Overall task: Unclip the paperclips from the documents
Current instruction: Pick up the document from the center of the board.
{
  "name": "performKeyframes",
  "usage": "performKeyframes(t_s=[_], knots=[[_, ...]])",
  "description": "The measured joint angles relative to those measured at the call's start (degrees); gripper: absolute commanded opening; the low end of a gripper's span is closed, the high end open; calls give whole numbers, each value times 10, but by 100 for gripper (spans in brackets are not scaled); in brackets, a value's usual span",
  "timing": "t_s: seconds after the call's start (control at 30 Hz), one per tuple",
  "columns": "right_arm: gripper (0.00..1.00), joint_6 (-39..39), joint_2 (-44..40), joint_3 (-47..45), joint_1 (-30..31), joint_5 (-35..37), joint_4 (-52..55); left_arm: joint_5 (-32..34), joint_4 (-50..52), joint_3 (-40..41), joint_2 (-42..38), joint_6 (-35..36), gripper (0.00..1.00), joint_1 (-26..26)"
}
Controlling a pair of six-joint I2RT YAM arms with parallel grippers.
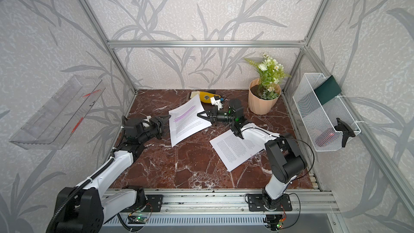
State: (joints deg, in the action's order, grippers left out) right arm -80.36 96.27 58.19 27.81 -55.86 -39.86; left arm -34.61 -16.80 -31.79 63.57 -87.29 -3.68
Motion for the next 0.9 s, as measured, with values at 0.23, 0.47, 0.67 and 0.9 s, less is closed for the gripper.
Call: performKeyframes(t_s=[0.23, 0.47, 0.67, 0.9], knots=[[0, -19, 0, 0, 1, -7, -35, -1, -20, 0, 10, -4, 44, 0], [0, -41, 6, 0, 3, -8, -66, 0, -65, 1, 18, -21, 60, 0], [0, -54, 23, 0, 4, -10, -88, 1, -78, 2, 23, -26, 15, 0], [10, -55, 30, -3, 3, -15, -91, 1, -62, 1, 19, -2, 0, 0]])
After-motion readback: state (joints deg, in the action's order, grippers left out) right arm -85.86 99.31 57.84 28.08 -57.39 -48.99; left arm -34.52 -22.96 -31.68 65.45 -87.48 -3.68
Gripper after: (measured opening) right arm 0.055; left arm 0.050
